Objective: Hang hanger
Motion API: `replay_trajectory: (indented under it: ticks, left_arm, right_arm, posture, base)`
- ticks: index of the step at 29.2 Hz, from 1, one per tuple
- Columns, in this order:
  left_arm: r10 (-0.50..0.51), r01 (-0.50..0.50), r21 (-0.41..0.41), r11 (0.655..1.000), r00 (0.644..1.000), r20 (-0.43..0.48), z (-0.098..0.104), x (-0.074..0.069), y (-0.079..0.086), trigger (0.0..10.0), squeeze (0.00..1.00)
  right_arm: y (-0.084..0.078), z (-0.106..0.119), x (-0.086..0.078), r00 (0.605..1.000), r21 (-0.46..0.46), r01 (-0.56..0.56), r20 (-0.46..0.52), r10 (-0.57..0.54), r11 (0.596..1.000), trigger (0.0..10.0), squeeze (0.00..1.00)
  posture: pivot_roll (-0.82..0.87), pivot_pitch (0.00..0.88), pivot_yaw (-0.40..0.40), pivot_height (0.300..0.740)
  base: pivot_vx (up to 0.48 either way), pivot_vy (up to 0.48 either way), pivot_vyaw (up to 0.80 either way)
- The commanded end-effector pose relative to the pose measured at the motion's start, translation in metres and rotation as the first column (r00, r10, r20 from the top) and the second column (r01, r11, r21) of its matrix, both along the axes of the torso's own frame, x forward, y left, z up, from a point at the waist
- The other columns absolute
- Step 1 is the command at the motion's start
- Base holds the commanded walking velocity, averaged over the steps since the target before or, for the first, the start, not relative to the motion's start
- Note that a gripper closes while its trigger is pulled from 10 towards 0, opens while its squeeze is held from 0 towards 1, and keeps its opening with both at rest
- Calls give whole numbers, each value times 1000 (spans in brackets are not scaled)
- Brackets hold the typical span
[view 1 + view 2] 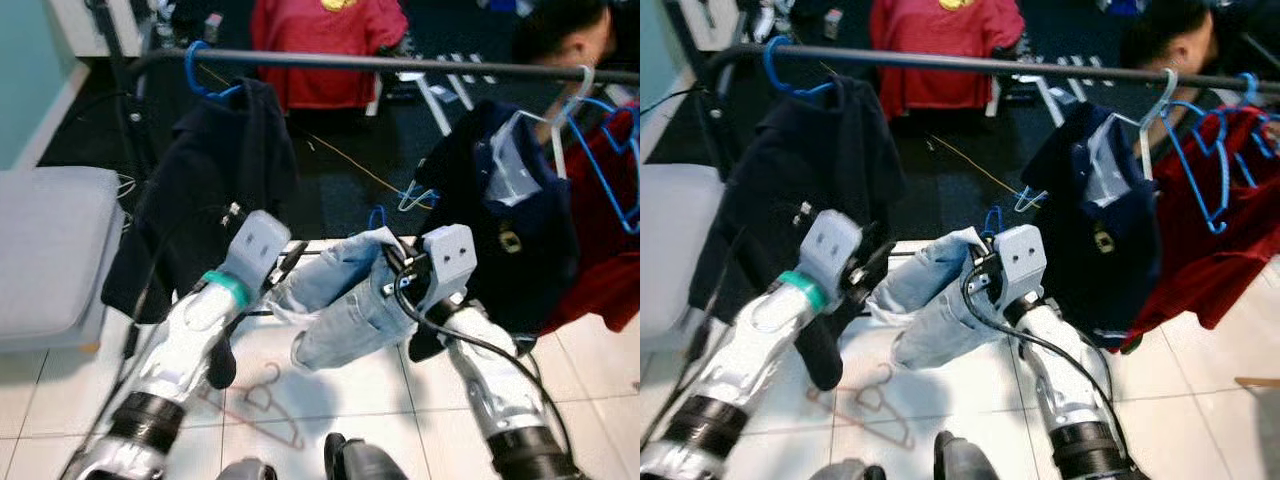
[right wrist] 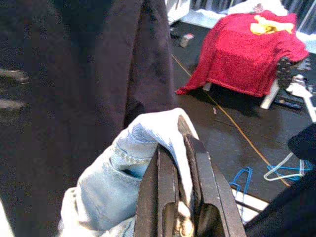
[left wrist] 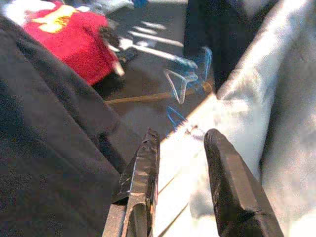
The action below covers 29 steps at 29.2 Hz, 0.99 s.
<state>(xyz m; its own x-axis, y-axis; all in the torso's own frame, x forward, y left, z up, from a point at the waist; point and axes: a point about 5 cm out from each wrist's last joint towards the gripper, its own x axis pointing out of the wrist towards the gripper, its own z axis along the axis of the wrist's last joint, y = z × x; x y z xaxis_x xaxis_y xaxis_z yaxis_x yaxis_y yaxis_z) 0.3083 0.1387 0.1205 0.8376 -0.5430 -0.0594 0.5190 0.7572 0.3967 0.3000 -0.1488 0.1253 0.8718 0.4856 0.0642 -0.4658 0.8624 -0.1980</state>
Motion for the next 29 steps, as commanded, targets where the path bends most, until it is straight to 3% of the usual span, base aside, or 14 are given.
replay_trajectory:
  ticks: [1,3,7,9,12,13,15,20,25,26,29]
  left_arm:
    - [-66,65,34,997,997,30,7,-2,-3,10000,0]
    - [-158,153,127,980,987,30,13,-3,5,10000,0]
    - [-181,175,147,974,983,30,15,-3,6,10000,0]
    - [-229,223,119,968,973,35,18,-7,-5,10000,0]
    - [-237,232,100,968,971,35,18,-8,-9,10000,0]
    - [-196,195,50,980,980,25,15,-9,-9,10000,0]
    - [-163,163,26,986,987,8,10,-12,-6,10000,0]
    - [-166,166,115,979,986,-16,0,-20,6,10000,0]
    - [-161,160,67,985,987,3,10,-12,4,10000,0]
    - [-173,172,57,983,985,-1,11,-12,2,10000,0]
    - [-307,315,157,936,949,-75,0,-30,-2,10000,0]
  right_arm:
    - [13,6,-4,994,-31,-102,23,103,994,10000,0]
    - [18,8,-7,974,-89,-227,-3,227,970,10000,0]
    - [19,10,-7,967,-92,-255,-9,255,963,10000,0]
    - [27,16,-5,950,-87,-311,2,313,946,10000,0]
    - [29,18,-5,947,-84,-320,8,322,944,10000,0]
    - [28,16,-3,959,-61,-281,17,282,958,10000,0]
    - [27,14,-3,969,-25,-246,13,246,969,10000,0]
    - [29,6,-14,957,-27,-289,-24,289,957,10000,0]
    - [29,13,-11,951,-44,-311,-13,310,950,10000,0]
    - [29,15,-10,949,-43,-316,-9,316,948,10000,0]
    - [32,16,-13,939,-59,-343,-11,343,938,10000,0]
  posture:
    - [-67,34,10,740]
    - [-64,33,11,740]
    - [-63,35,13,740]
    - [-46,44,4,740]
    - [-46,44,4,740]
    - [-34,53,-2,740]
    - [-34,58,-1,740]
    - [-38,65,-1,740]
    - [-42,55,-13,740]
    - [-45,56,-13,740]
    - [-52,55,-12,740]
  base:
    - [0,0,0]
    - [0,0,0]
    - [0,0,0]
    - [0,0,0]
    - [0,0,0]
    - [0,0,0]
    - [0,0,0]
    - [0,0,0]
    - [0,0,0]
    - [0,0,0]
    - [0,0,0]
